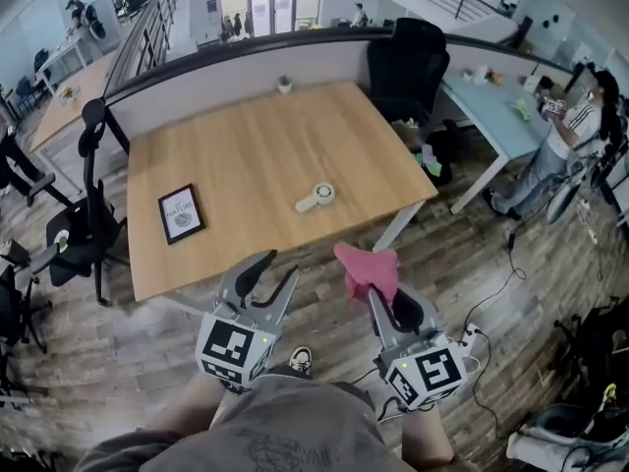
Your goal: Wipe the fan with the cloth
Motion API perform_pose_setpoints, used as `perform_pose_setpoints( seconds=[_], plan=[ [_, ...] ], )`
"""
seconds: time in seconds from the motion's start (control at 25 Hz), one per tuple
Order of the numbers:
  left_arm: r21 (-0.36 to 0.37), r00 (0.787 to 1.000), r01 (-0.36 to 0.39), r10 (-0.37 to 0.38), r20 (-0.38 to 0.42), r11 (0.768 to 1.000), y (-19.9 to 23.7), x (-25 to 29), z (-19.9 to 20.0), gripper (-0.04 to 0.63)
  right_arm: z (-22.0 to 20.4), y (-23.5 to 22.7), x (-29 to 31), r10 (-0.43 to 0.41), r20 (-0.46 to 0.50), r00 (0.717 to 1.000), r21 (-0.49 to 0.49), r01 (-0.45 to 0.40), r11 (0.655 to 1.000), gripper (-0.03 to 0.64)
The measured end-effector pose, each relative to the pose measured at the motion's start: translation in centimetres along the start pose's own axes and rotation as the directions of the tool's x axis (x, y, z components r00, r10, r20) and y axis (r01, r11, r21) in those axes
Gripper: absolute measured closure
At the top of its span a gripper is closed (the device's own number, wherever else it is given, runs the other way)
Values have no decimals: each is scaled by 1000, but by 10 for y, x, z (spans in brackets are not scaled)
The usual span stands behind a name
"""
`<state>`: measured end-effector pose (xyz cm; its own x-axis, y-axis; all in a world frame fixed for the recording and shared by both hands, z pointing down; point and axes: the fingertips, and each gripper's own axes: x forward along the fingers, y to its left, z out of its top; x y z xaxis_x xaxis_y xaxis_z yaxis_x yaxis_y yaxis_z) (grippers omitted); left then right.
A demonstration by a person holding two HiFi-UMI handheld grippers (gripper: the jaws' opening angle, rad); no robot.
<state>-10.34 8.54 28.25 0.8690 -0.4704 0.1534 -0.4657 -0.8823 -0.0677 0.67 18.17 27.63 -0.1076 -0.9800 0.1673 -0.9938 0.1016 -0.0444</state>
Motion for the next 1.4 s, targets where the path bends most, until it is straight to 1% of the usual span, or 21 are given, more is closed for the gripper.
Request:
perform_pose_setpoints(
  seconds=[0.2, 0.52, 0.76, 1.08, 1.2, 1.28, 1.4],
  plan=[
    [-9, 1000, -9, 9, -26, 1000, 25, 22, -9, 437, -3, -10, 36, 18, -24, 1000, 20, -18, 1000, 535],
    [-5, 998, -1, 1, -60, 1000, 40, 53, -19, 437, -16, -37, 66, 20, -53, 998, 47, -17, 999, 535],
    [-6, 996, -25, 24, -88, 1000, 58, 87, -28, 437, -24, -66, 99, 36, -83, 996, 48, -32, 998, 535],
    [-7, 985, -76, 74, -157, 997, 88, 153, -42, 437, -35, -118, 165, 110, -135, 985, 72, -101, 992, 535],
    [12, 978, -64, 66, -196, 998, 93, 183, -49, 436, -34, -144, 196, 127, -166, 978, 57, -119, 991, 535],
    [14, 974, -63, 65, -218, 998, 96, 202, -54, 436, -31, -160, 216, 151, -168, 974, 51, -145, 988, 535],
    [-6, 965, -90, 86, -247, 996, 108, 228, -61, 434, -29, -181, 247, 202, -182, 962, 50, -196, 979, 535]
  ],
)
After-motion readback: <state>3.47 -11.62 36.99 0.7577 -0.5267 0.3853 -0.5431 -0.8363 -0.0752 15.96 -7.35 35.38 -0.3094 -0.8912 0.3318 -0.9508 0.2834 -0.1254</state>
